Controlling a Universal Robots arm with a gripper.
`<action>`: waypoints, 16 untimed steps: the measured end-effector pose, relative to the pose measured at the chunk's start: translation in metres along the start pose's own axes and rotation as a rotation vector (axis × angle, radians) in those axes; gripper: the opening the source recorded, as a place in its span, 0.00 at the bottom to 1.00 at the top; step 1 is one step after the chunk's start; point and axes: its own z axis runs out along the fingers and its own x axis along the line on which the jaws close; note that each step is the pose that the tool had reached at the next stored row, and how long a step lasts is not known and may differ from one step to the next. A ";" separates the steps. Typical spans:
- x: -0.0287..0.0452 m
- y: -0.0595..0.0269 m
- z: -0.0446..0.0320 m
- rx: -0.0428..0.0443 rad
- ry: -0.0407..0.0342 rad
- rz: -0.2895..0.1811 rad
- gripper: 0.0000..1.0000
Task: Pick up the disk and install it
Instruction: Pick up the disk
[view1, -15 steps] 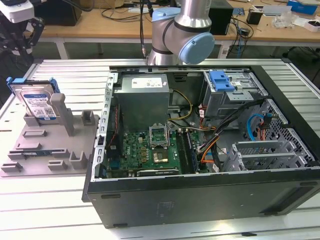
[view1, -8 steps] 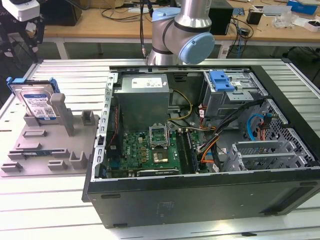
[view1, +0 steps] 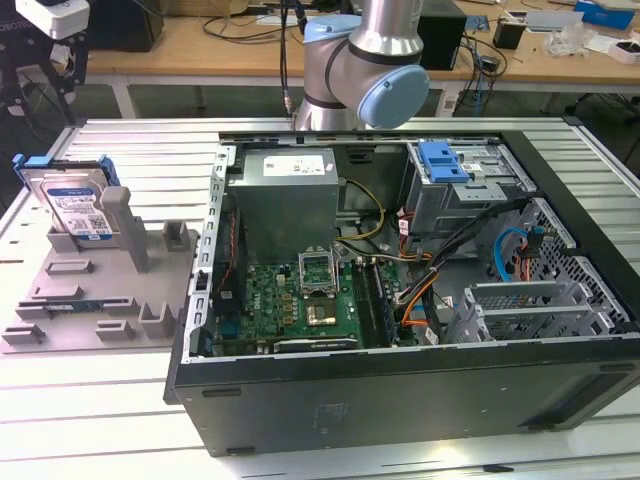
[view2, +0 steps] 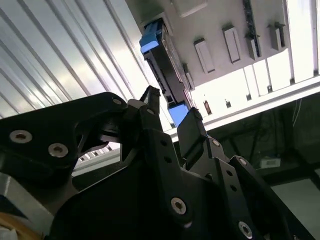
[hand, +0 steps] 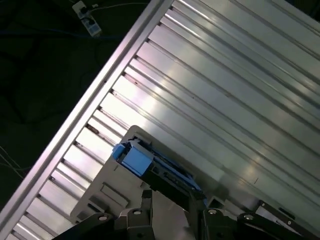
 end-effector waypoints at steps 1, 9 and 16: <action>0.0000 0.0000 0.0000 -0.0001 0.0013 -0.015 0.42; 0.0000 0.0000 0.0000 0.0001 0.0152 -0.200 0.42; 0.0000 0.0000 0.0000 0.0031 0.0261 -0.389 0.42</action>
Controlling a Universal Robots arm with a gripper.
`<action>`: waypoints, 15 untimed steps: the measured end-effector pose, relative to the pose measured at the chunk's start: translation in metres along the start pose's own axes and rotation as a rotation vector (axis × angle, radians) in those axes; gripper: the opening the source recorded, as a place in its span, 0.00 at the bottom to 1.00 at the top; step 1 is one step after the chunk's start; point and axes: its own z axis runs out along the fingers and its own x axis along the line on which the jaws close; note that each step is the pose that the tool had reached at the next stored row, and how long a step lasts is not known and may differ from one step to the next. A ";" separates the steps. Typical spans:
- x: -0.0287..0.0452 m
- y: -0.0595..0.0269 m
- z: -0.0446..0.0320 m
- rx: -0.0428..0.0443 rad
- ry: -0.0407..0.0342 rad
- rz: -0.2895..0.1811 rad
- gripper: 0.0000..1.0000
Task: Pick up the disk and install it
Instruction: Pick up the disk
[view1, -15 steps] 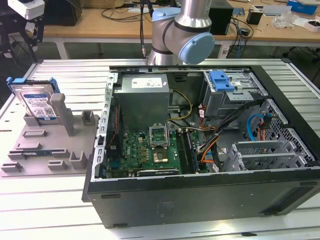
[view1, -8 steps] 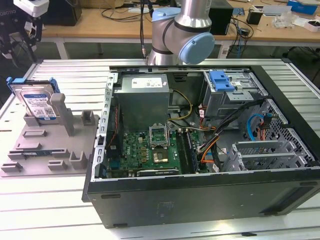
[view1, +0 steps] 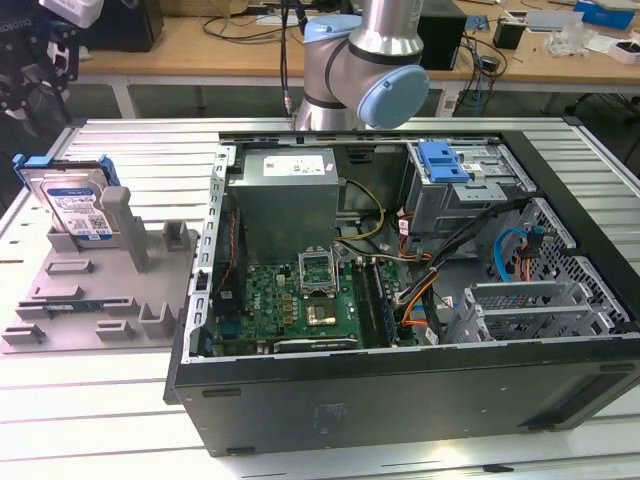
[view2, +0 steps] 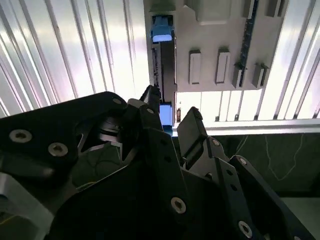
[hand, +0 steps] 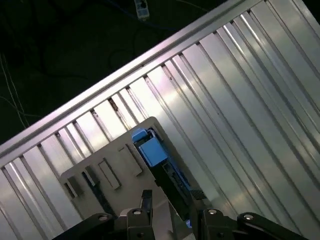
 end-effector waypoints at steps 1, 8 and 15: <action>0.0000 0.0000 0.0000 0.0008 0.0024 -0.041 0.42; 0.0000 0.0000 0.0001 0.0040 0.0115 -0.196 0.42; 0.0000 0.0000 0.0003 0.0072 0.0212 -0.327 0.42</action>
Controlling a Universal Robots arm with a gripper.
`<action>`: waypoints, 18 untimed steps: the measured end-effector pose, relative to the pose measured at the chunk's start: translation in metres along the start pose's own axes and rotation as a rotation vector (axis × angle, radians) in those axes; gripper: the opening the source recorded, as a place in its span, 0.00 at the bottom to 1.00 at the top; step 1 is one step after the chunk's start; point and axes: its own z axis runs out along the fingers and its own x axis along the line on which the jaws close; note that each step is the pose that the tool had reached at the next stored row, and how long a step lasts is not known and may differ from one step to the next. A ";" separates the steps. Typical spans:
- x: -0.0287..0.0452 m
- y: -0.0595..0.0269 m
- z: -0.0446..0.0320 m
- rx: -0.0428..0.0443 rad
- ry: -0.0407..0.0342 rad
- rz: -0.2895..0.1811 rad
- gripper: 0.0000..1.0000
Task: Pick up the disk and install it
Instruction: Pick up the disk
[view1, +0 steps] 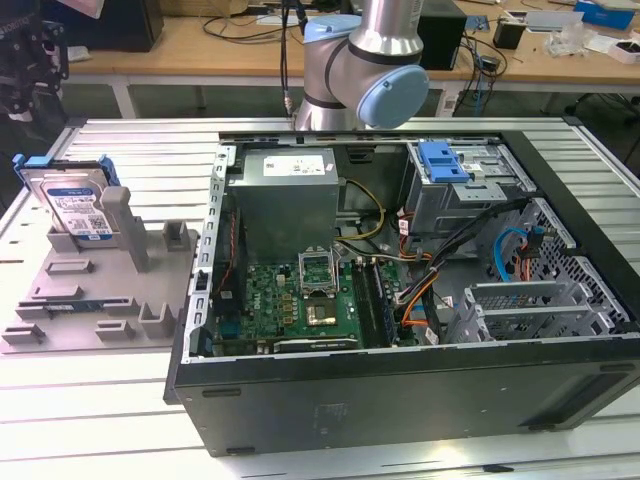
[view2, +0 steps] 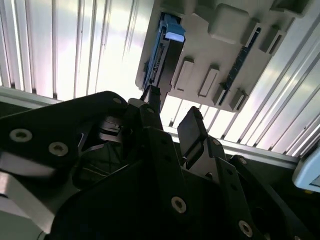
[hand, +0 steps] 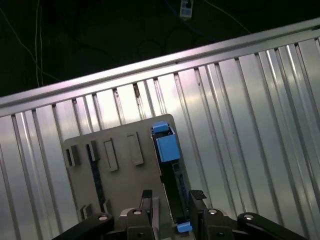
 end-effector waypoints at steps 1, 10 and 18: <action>0.0000 0.0001 0.0000 0.0005 0.0023 -0.019 0.42; 0.0000 0.0001 0.0002 0.0028 0.0093 -0.042 0.42; -0.0052 0.0046 0.0030 0.0231 0.0122 -0.045 0.42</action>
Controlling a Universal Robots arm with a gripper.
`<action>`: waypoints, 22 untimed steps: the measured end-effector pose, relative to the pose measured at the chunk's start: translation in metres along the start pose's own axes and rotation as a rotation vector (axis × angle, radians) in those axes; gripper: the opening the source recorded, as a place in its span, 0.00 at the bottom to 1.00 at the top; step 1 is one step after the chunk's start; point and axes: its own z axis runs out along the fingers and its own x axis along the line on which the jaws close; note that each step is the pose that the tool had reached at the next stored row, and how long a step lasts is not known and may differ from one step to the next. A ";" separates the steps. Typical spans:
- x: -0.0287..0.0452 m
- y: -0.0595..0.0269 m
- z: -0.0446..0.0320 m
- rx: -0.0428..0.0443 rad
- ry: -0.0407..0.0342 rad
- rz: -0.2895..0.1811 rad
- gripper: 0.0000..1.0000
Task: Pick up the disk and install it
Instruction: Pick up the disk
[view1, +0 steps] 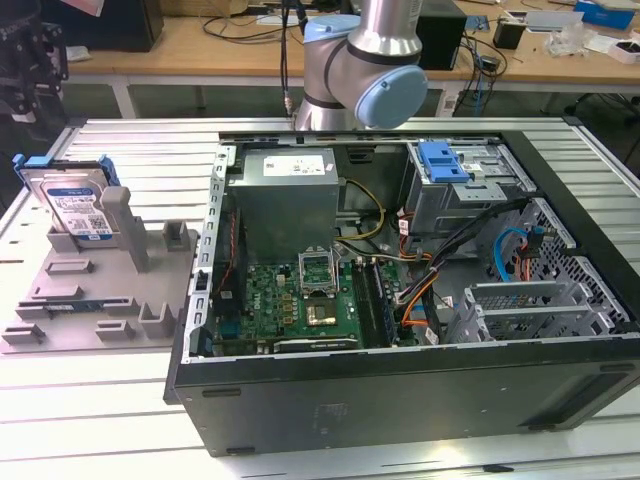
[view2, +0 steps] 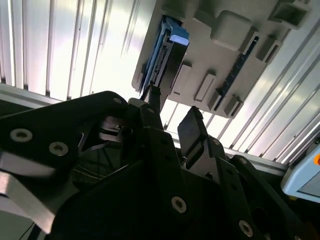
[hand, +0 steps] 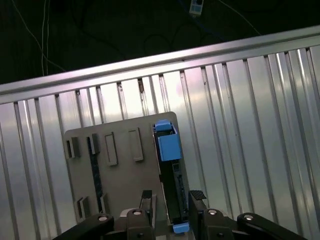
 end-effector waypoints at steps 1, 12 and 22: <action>-0.0009 0.0004 0.0000 0.0003 0.0013 -0.004 0.42; -0.0097 0.0123 0.0045 0.0105 0.0241 -0.120 0.42; -0.0095 0.0269 0.0133 0.0245 0.0380 -0.141 0.42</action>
